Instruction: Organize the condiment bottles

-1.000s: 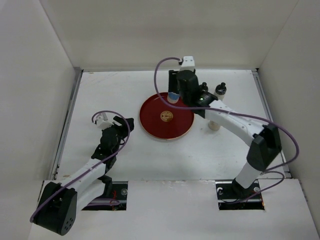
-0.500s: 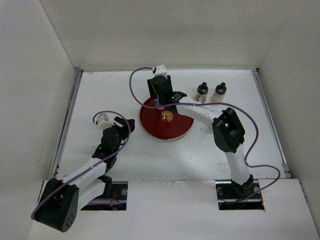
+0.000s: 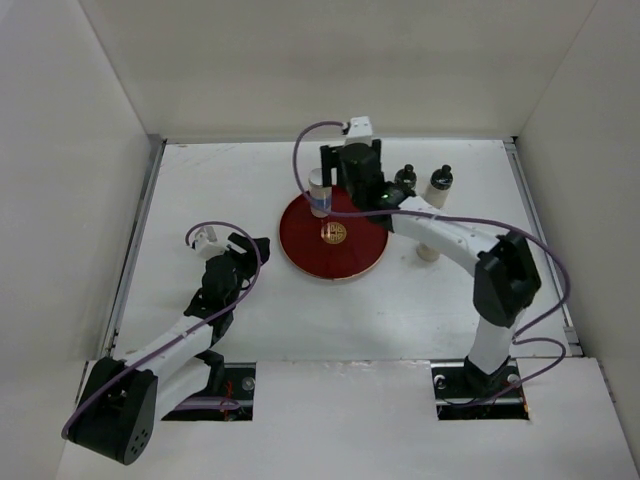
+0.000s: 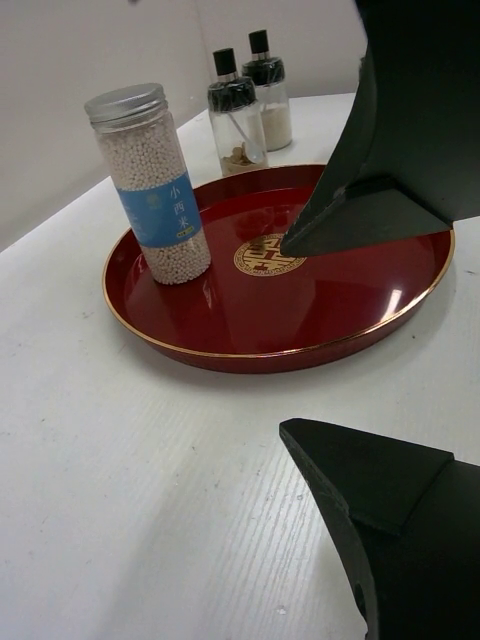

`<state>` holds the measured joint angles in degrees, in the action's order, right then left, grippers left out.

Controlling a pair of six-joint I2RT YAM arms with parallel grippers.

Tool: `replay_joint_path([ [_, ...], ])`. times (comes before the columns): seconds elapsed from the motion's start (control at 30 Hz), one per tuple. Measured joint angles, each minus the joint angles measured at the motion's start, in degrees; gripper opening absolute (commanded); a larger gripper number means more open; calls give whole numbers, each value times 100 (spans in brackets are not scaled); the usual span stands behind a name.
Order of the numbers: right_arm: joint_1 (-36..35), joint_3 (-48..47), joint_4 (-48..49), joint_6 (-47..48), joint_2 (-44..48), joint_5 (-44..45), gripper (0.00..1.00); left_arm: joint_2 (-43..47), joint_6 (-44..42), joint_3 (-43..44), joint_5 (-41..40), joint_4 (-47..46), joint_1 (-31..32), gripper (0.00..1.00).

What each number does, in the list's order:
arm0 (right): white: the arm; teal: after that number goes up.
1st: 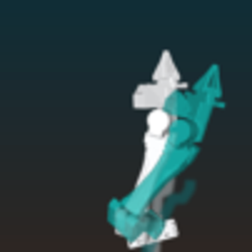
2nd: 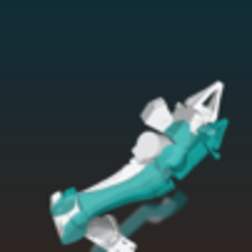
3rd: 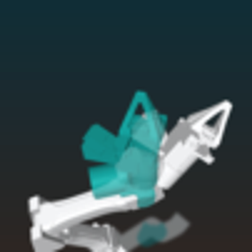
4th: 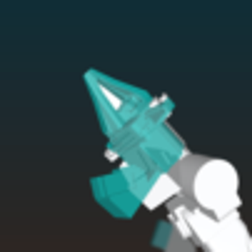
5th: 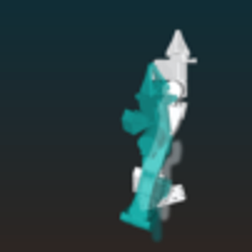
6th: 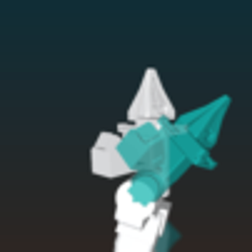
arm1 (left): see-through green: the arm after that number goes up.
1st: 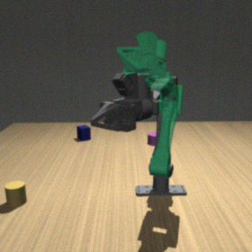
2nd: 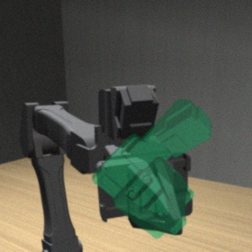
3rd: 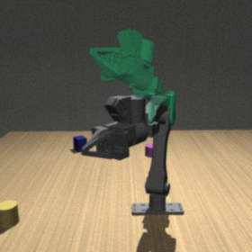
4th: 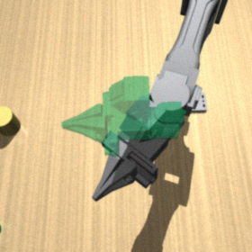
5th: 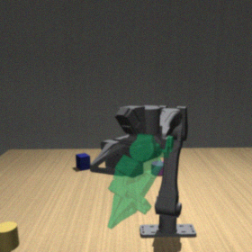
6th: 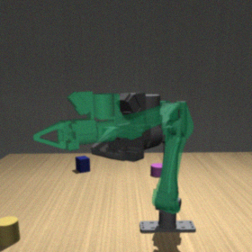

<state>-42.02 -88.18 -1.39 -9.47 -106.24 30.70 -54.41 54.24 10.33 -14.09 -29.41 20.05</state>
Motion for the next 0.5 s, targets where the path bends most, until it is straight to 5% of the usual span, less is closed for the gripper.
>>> replay_joint_path([
  [0.27,1469,697,297,-20,623,216,96,-2,2,0,-4,-9,59,64],
  [0.5,1731,984,140,-61,201,295,97,-2,0,0,-2,-39,103,64],
])
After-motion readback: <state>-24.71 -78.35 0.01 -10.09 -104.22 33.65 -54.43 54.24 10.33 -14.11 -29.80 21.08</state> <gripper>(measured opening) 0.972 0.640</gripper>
